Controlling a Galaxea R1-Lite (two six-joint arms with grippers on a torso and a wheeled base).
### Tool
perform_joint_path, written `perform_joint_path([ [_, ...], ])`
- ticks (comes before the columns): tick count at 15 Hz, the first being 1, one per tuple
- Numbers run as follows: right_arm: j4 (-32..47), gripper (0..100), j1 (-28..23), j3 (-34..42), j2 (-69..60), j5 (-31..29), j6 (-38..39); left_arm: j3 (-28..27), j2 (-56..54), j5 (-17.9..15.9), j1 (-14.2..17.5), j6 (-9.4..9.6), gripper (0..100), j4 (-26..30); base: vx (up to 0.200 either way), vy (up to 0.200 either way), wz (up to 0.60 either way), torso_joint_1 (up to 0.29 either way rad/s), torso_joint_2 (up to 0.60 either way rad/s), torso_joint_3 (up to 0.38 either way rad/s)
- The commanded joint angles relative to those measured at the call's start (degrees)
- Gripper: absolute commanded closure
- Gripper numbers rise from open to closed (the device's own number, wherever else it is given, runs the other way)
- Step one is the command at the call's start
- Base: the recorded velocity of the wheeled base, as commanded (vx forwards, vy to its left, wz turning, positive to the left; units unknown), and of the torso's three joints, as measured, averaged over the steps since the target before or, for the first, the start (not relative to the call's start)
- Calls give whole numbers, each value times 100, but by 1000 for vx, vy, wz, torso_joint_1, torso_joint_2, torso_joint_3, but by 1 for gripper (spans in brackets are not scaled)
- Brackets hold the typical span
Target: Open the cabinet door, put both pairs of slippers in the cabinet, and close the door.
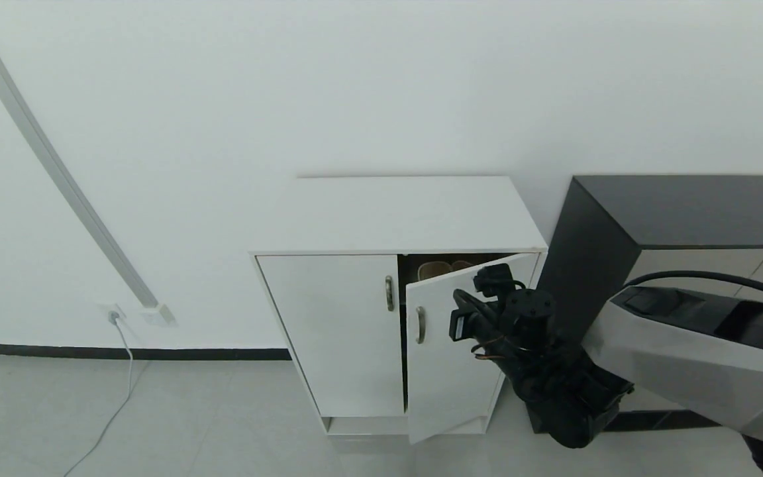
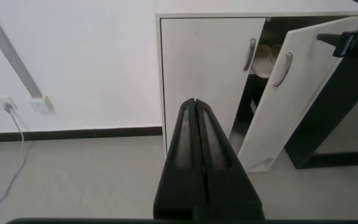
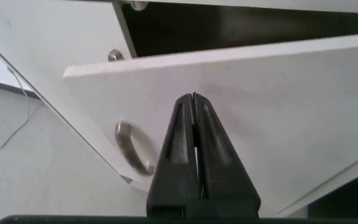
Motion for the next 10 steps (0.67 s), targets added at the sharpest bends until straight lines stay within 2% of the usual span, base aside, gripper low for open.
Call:
perform_joint_path([
  [1, -173, 100, 199, 1170, -1027, 163, 0, 0, 4, 1, 9, 4, 100, -1, 0, 0, 0, 0, 0, 0],
  [3, -243, 100, 392, 2181, -1643, 541, 9, 0, 4, 1, 1, 4, 100, -1, 0, 0, 0, 0, 0, 0],
  [4, -252, 100, 436, 2365, -1739, 576, 9, 0, 4, 1, 1, 4, 100, -1, 0, 0, 0, 0, 0, 0],
  [5, -278, 100, 550, 2884, -1977, 664, 26, 0, 4, 1, 1, 4, 100, -1, 200, 0, 0, 2, 7, 7],
  [10, -823, 100, 753, 3921, -2135, 655, 114, 0, 4, -8, 1, 13, 100, -1, 200, 0, 0, 1, 1, 5],
])
